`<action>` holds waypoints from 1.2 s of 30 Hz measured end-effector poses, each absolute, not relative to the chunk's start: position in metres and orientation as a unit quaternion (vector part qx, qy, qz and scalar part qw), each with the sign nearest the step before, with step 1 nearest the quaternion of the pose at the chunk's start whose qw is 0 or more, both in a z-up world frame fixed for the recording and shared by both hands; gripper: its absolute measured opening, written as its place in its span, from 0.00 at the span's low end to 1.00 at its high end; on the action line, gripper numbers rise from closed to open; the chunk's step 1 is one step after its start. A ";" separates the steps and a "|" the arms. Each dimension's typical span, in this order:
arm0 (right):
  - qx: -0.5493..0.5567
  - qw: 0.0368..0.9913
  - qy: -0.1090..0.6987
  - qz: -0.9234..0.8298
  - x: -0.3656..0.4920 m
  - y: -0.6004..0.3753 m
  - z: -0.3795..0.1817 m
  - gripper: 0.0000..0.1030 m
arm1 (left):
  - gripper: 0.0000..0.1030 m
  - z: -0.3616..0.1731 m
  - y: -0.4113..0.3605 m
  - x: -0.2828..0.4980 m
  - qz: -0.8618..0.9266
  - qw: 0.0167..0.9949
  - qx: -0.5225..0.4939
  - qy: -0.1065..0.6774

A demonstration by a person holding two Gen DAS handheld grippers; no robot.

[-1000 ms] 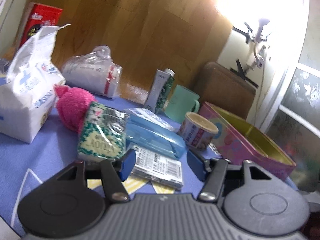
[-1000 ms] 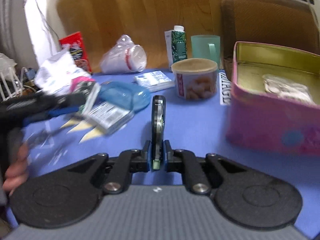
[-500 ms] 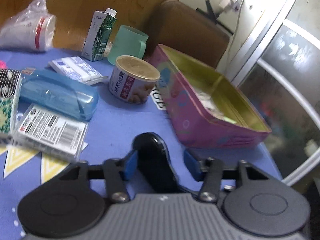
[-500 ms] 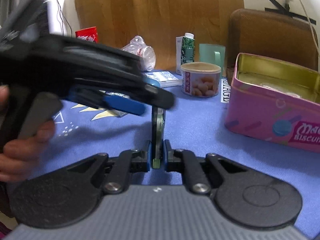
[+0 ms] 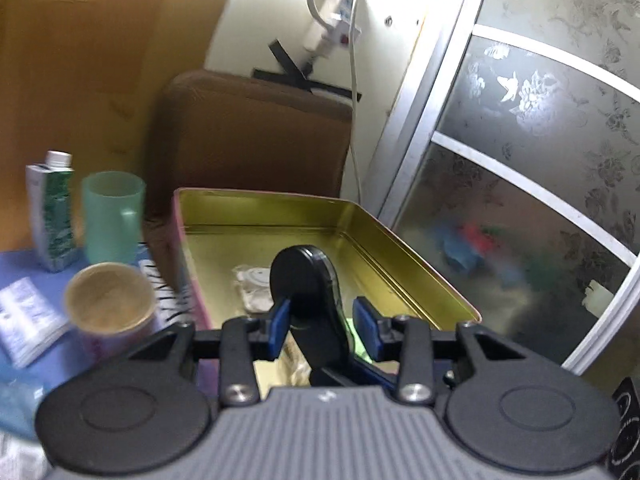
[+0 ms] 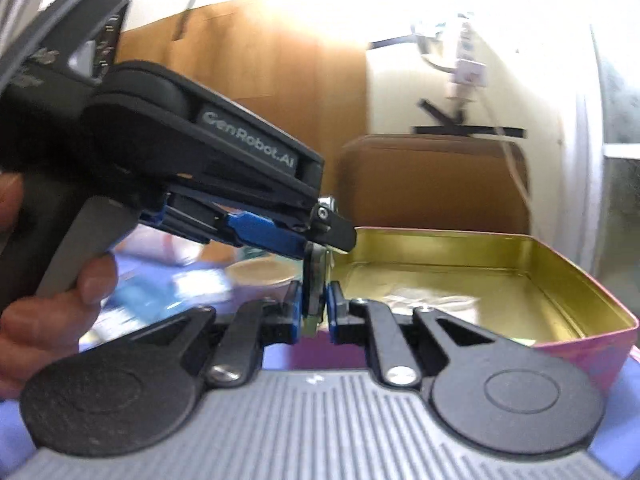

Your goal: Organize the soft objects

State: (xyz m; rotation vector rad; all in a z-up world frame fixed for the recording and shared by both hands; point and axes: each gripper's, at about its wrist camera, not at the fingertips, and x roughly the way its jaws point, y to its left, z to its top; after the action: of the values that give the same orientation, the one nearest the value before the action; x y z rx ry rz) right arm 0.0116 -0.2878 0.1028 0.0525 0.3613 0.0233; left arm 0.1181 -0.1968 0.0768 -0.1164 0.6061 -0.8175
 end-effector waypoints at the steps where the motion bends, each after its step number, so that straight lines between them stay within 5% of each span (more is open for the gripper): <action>1: 0.035 0.982 0.183 0.006 0.018 -0.294 0.101 0.15 | 0.33 0.074 -0.203 0.124 -0.387 0.872 -0.055 0.295; 8: 0.052 0.978 0.202 -0.012 0.052 -0.311 0.082 0.16 | 0.33 0.054 -0.211 0.146 -0.348 0.881 -0.059 0.315; 10: 0.068 0.977 0.203 -0.010 0.051 -0.314 0.079 0.26 | 0.36 0.056 -0.200 0.143 -0.348 0.884 -0.064 0.306; 21: 0.095 0.981 0.165 0.028 0.030 -0.303 0.092 0.29 | 0.39 0.048 -0.051 0.098 -0.242 0.929 -0.095 0.262; 36: 0.106 0.921 0.308 0.214 0.076 -0.194 0.075 0.31 | 0.39 -0.010 0.100 0.066 -0.057 0.946 -0.175 0.268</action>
State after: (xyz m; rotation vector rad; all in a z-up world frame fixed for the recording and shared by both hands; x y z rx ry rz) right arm 0.0761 -0.1940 0.0753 0.2186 0.6331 0.4403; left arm 0.0657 0.1000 -0.0102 -0.3571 0.5457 -0.1166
